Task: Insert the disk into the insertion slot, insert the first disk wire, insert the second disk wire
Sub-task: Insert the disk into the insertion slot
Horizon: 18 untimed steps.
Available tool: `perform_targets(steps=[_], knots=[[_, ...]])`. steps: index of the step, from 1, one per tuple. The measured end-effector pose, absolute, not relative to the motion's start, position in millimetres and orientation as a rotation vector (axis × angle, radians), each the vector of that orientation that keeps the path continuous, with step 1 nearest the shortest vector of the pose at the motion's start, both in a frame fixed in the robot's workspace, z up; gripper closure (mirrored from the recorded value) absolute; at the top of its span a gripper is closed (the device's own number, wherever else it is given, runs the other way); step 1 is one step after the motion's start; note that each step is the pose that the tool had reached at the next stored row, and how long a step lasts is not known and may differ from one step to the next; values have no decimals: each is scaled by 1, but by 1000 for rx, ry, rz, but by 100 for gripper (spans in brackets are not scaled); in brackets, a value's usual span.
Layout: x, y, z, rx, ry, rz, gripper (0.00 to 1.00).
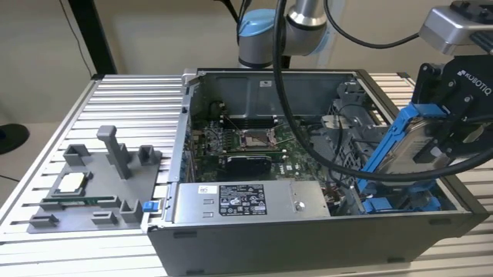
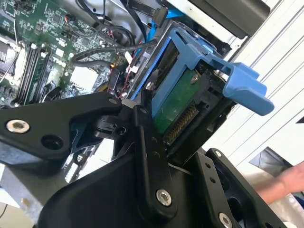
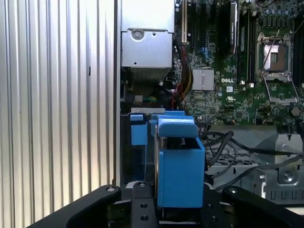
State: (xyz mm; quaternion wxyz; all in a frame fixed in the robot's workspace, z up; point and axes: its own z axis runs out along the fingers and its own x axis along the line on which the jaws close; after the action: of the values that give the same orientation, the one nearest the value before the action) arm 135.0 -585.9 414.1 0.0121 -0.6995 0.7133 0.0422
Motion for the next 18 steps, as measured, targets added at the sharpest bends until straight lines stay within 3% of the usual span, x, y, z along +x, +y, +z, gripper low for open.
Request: perform_targets(steps=[18], knots=[[136, -592, 397, -2176, 2212, 149, 100]])
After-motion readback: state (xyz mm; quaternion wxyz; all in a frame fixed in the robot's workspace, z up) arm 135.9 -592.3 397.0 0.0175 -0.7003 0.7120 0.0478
